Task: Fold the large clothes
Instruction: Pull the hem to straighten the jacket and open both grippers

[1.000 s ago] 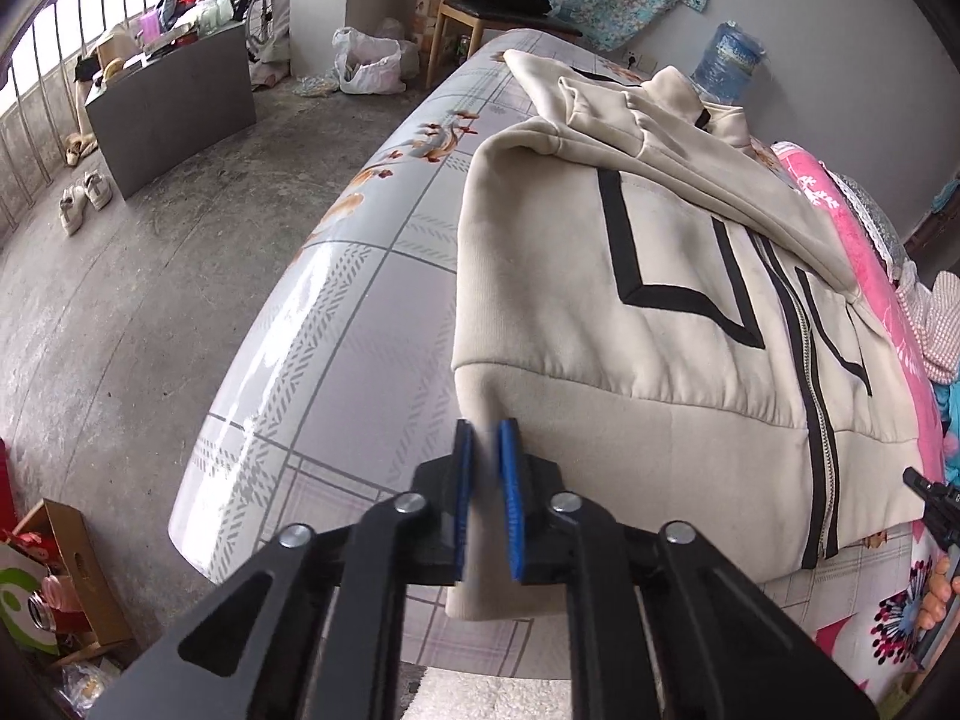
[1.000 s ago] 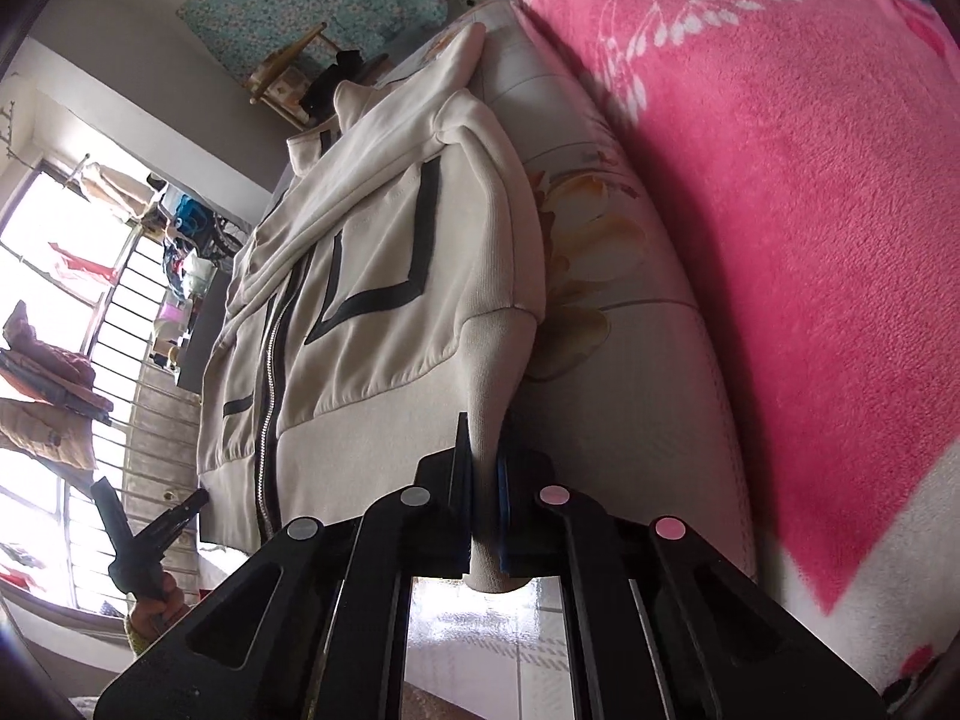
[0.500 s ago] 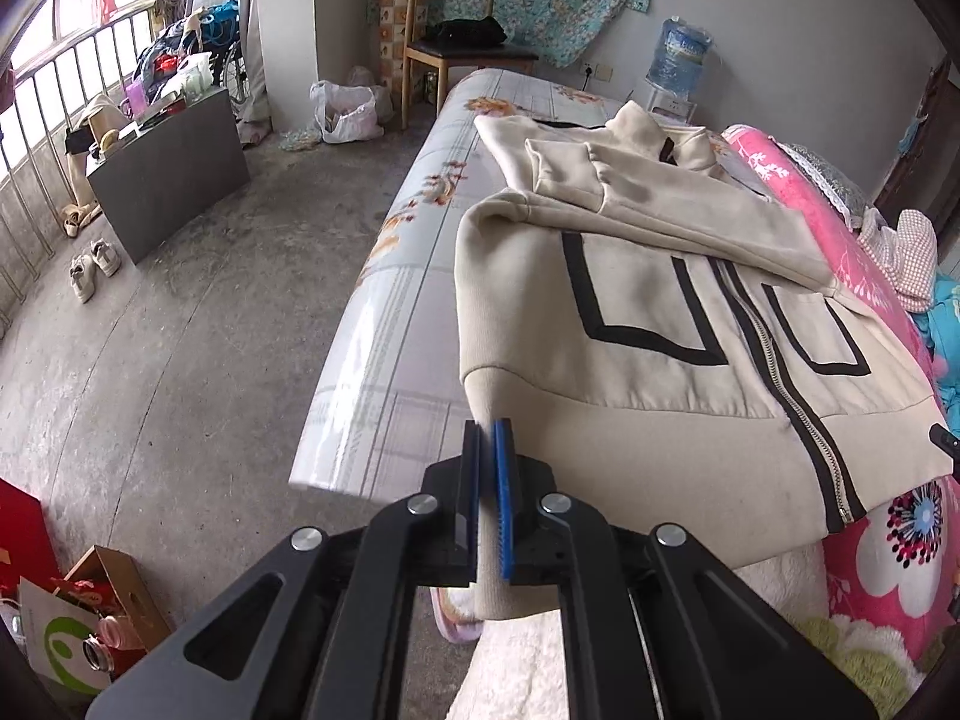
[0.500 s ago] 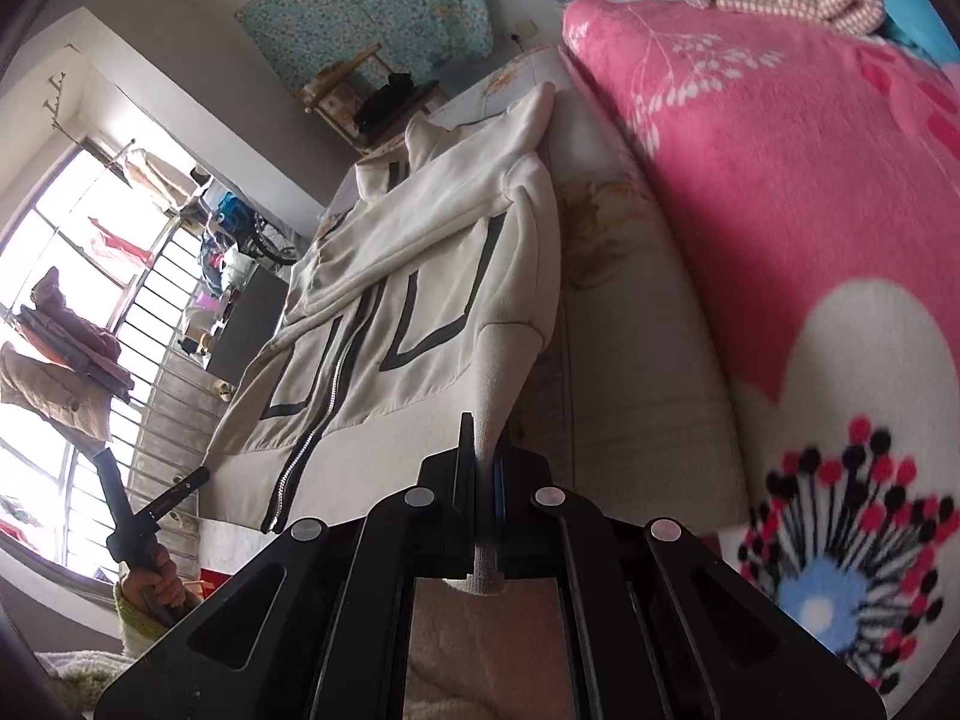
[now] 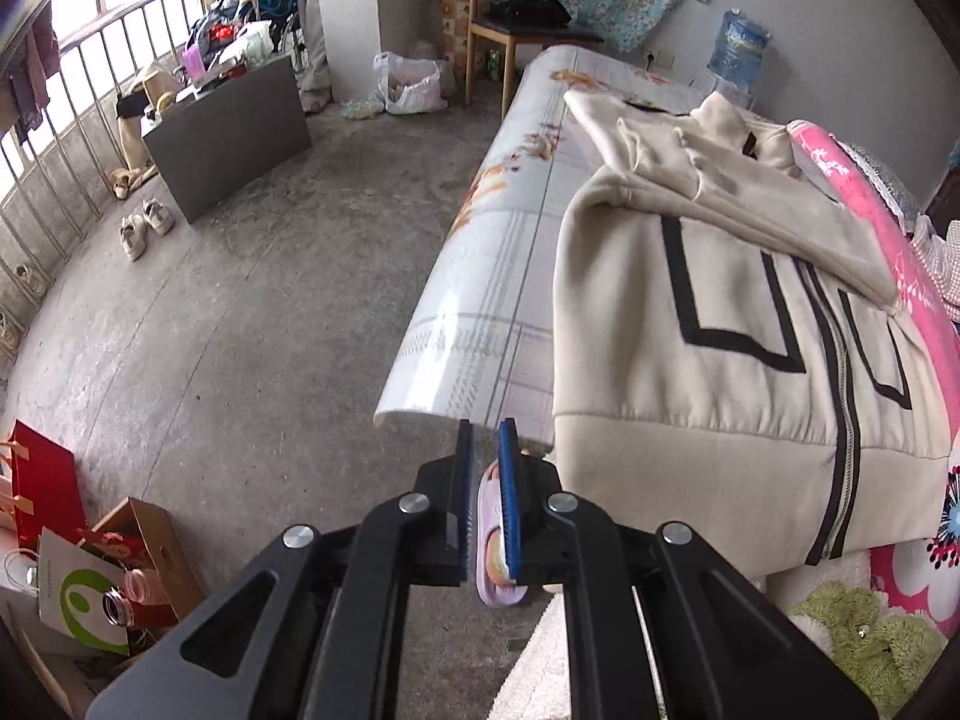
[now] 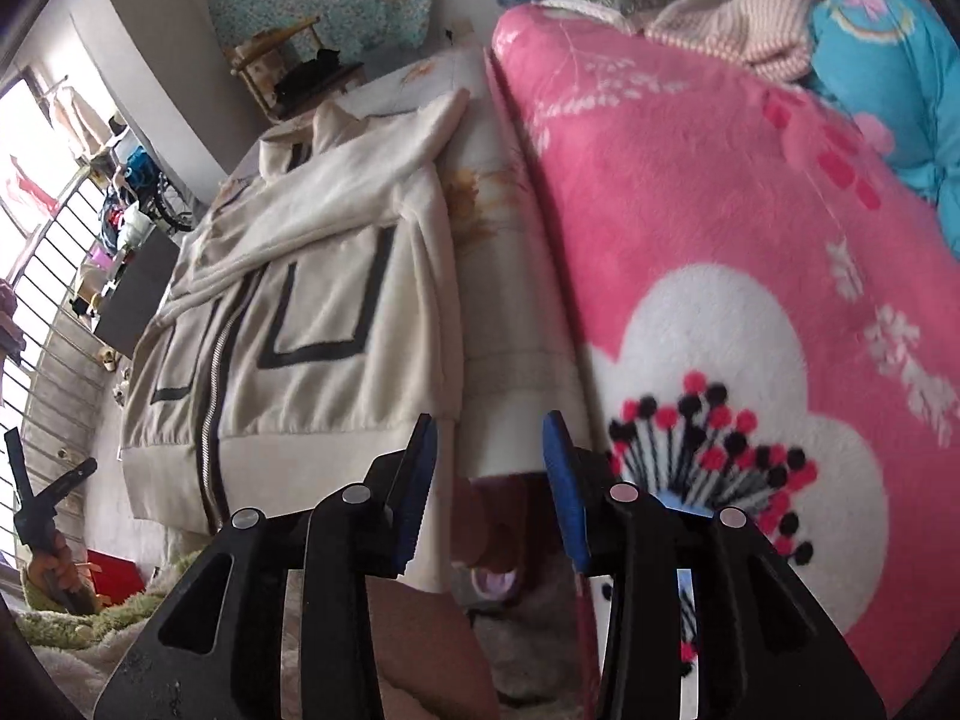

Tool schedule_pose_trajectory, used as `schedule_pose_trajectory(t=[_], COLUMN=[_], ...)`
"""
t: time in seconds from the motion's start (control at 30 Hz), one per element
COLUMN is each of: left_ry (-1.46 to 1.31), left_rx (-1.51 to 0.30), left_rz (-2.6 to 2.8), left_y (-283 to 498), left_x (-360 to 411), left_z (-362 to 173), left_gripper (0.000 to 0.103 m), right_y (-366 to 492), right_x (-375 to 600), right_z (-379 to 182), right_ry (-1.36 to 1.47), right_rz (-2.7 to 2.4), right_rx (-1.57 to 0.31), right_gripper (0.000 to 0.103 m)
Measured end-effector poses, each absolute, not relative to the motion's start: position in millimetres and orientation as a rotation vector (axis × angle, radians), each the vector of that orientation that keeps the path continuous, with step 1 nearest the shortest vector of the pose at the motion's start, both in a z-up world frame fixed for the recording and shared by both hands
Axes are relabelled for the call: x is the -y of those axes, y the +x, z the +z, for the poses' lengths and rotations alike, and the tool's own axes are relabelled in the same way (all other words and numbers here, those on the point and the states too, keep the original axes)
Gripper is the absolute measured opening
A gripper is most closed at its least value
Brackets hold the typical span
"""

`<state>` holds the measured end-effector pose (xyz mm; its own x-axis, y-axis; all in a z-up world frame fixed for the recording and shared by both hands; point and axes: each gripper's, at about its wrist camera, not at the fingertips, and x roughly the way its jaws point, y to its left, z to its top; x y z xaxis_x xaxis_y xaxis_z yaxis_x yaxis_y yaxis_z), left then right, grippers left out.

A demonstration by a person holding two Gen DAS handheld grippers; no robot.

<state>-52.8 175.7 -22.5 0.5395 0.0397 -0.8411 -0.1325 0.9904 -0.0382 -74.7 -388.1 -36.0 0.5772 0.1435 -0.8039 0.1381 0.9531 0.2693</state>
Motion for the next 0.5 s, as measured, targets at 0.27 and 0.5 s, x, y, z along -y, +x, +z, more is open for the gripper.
schedule_pose_trajectory(t=[0.27,0.5], left_ry=[-0.046,0.102], left_rx=[-0.982,-1.043], left_rz=[-0.193,-0.229], left_y=[9,37], left_x=[-71,-11], left_z=[-28,-72], left_gripper=[0.015,0.035], right_y=[11,49], right_x=[248,168], right_z=[-48,-88], right_ry=[0.065,-0.146], right_rz=[0.306,0.340], right_rx=[-0.936,-0.972], right_gripper=[0.052,0.054])
